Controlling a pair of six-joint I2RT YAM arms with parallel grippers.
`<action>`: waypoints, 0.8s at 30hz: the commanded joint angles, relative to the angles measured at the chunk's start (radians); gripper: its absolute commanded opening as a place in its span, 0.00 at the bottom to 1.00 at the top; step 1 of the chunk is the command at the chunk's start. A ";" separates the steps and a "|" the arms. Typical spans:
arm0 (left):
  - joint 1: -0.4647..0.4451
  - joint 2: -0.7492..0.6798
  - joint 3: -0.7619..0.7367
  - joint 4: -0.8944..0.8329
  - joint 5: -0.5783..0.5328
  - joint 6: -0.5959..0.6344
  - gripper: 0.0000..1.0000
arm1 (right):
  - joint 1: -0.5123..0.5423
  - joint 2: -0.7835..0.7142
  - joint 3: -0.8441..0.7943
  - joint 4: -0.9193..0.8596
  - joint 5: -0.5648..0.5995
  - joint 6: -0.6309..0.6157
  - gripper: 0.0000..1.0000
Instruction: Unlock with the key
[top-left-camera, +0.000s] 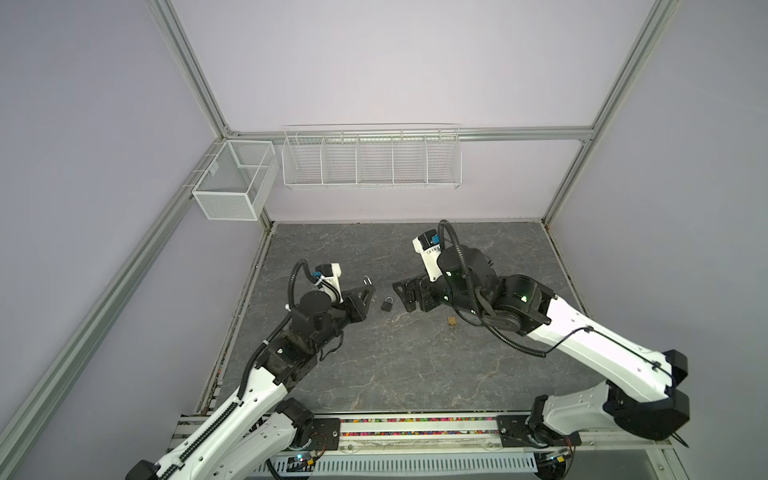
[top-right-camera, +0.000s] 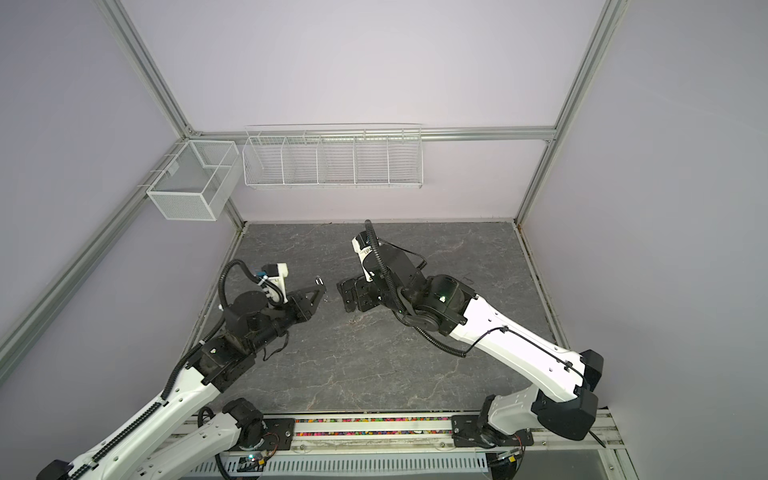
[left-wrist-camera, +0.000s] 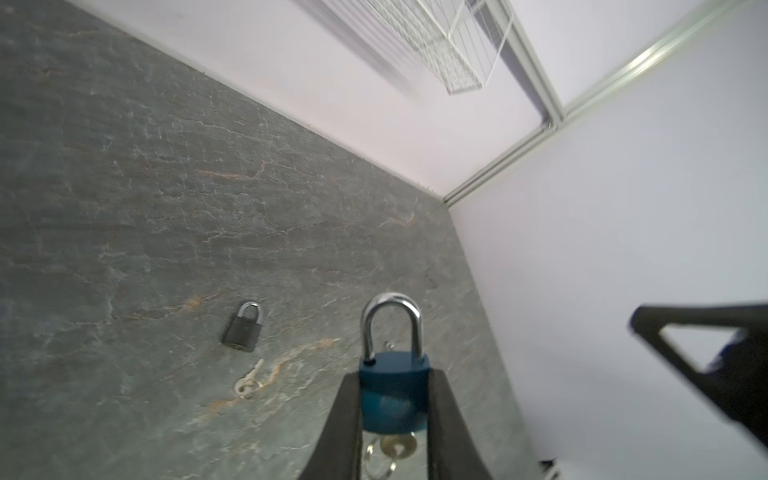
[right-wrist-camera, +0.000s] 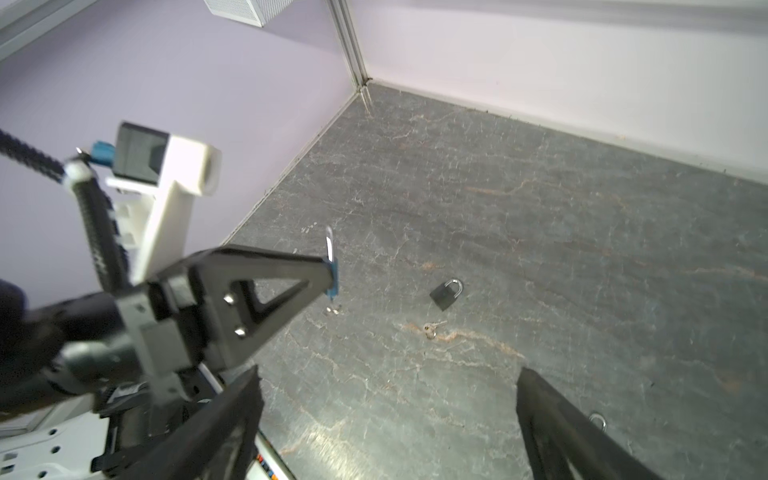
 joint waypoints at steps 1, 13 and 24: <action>-0.099 -0.005 -0.095 0.249 -0.085 0.264 0.00 | -0.010 0.056 0.052 -0.177 -0.006 0.011 0.99; -0.225 0.089 -0.269 0.674 -0.193 0.498 0.00 | -0.018 0.280 0.256 -0.340 0.136 0.102 0.99; -0.259 0.108 -0.290 0.742 -0.219 0.542 0.00 | -0.021 0.471 0.427 -0.481 0.277 0.133 0.98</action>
